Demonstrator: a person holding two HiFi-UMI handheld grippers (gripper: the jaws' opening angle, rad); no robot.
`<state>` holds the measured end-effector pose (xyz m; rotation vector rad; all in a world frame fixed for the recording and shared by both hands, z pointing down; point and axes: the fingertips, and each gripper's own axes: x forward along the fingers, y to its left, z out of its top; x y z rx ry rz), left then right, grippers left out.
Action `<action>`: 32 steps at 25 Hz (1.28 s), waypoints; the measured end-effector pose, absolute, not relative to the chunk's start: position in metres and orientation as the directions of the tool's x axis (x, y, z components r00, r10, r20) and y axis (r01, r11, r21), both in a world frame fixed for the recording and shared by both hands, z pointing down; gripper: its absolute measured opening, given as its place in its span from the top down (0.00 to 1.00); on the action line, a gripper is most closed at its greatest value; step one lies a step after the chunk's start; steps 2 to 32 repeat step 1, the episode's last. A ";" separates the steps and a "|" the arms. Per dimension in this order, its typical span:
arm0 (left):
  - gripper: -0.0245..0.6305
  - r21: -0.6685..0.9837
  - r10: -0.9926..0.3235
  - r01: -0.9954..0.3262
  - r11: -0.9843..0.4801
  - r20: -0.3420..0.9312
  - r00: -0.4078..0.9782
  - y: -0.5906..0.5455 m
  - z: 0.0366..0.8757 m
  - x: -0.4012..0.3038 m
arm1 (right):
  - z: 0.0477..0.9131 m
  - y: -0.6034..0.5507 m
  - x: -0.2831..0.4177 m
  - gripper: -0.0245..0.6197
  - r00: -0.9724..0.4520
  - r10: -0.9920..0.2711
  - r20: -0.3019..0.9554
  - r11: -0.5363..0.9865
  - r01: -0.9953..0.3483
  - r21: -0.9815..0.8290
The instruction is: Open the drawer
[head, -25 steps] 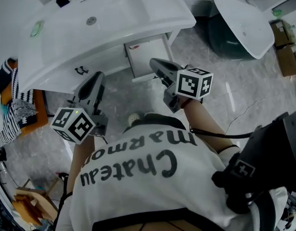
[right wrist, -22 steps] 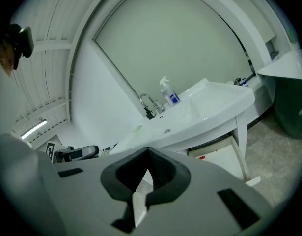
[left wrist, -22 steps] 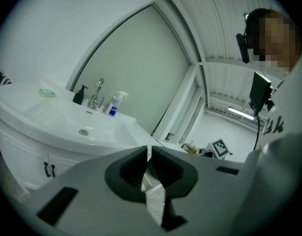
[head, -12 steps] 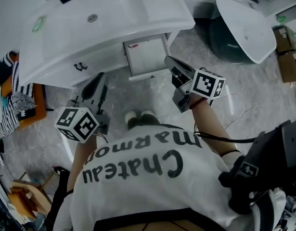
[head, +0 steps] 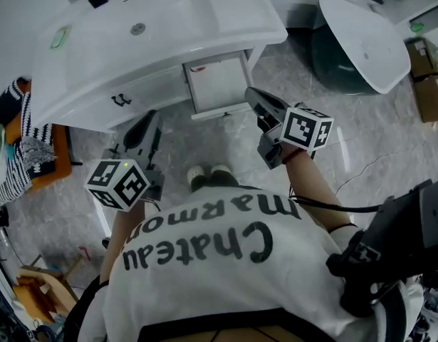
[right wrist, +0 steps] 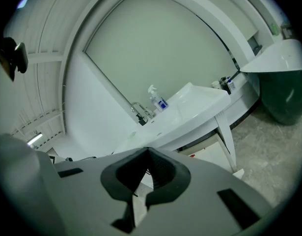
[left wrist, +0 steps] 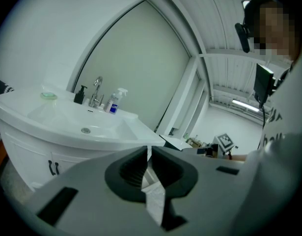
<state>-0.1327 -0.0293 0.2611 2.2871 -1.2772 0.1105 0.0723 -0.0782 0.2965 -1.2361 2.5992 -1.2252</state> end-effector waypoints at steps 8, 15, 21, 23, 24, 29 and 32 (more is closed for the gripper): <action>0.91 0.394 -0.771 -0.814 -0.426 0.313 0.555 -0.028 0.261 -0.132 | 0.297 -0.077 0.072 0.95 -0.688 -0.660 0.301 0.385 -0.654 -0.651; 0.91 0.394 -0.771 -0.814 -0.426 0.313 0.555 -0.028 0.261 -0.132 | 0.297 -0.077 0.072 0.95 -0.688 -0.660 0.301 0.385 -0.654 -0.651; 0.91 0.394 -0.771 -0.814 -0.426 0.313 0.555 -0.028 0.261 -0.132 | 0.297 -0.077 0.072 0.95 -0.688 -0.660 0.301 0.385 -0.654 -0.651; 0.91 0.394 -0.771 -0.814 -0.426 0.313 0.555 -0.028 0.261 -0.132 | 0.297 -0.077 0.072 0.95 -0.688 -0.660 0.301 0.385 -0.654 -0.651; 0.91 0.394 -0.771 -0.814 -0.426 0.313 0.555 -0.028 0.261 -0.132 | 0.297 -0.077 0.072 0.95 -0.688 -0.660 0.301 0.385 -0.654 -0.651; 0.91 0.394 -0.771 -0.814 -0.426 0.313 0.555 -0.028 0.261 -0.132 | 0.297 -0.077 0.072 0.95 -0.688 -0.660 0.301 0.385 -0.654 -0.651; 0.91 0.394 -0.771 -0.814 -0.426 0.313 0.555 -0.028 0.261 -0.132 | 0.297 -0.077 0.072 0.95 -0.688 -0.660 0.301 0.385 -0.654 -0.651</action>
